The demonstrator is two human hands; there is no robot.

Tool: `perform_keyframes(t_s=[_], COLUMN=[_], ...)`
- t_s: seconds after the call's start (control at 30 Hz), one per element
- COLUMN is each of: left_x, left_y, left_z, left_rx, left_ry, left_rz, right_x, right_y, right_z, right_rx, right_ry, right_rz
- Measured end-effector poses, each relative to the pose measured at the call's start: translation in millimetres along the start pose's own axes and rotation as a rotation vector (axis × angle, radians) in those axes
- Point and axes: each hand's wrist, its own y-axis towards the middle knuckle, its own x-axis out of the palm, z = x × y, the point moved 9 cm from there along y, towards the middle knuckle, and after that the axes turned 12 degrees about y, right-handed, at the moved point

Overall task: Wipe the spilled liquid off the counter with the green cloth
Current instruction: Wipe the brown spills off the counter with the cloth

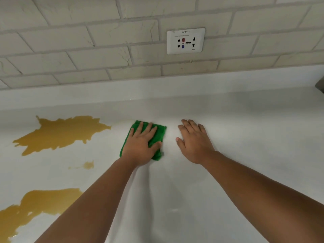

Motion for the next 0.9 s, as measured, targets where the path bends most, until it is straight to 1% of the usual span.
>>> perform_keyframes(t_s=[0.07, 0.13, 0.2, 0.3, 0.37, 0.4, 0.47, 0.57, 0.63, 0.7, 0.77, 0.83, 0.9], left_x=[3.4, 6.4, 7.3, 6.5, 6.1, 7.0, 6.7, 6.0, 10.5, 12.1, 12.0, 14.0, 16.4], left_y=[-16.1, -27.0, -26.6, -8.1, 7.4, 13.8, 20.1, 8.1, -14.8, -44.1, -71.8, -101.1, -122.3], left_z=[-0.3, -16.6, -43.6, -71.1, -72.2, -68.4, -55.9, -29.7, -15.6, -9.0, -6.9, -9.2, -24.7], left_rx=[0.095, 0.096, -0.020, -0.286, -0.429, -0.465, -0.439, -0.237, -0.157, -0.153, -0.158, -0.138, -0.148], left_ry=[-0.037, -0.050, -0.030, 0.001, -0.015, -0.025, -0.006, 0.046, 0.039, 0.040, 0.036, 0.020, -0.001], left_rz=[-0.007, -0.004, 0.018, 0.020, -0.026, -0.060, -0.100, -0.071, -0.057, -0.056, -0.058, -0.047, -0.036], right_x=[0.3, 1.5, 1.7, -0.7, -1.3, -1.3, -1.8, -6.0, -11.2, -16.5, -17.6, -15.9, -12.4], right_y=[-1.1, -2.1, -1.6, -1.5, -1.4, -1.8, -2.4, -6.9, -14.1, -26.1, -37.4, -51.3, -65.1], right_z=[0.7, 2.3, 2.7, -0.1, -1.0, -0.1, 0.7, -3.3, -7.6, -14.8, -21.2, -26.6, -29.5], right_rx=[-0.009, -0.016, -0.020, -0.026, -0.016, -0.003, 0.014, -0.005, -0.030, -0.049, -0.057, -0.051, -0.041], right_ry=[0.007, 0.015, 0.000, -0.013, -0.013, -0.013, -0.026, -0.035, -0.002, 0.041, 0.080, 0.118, 0.130], right_rz=[0.013, 0.019, 0.027, 0.041, 0.049, 0.055, 0.069, 0.114, 0.171, 0.229, 0.250, 0.247, 0.206])
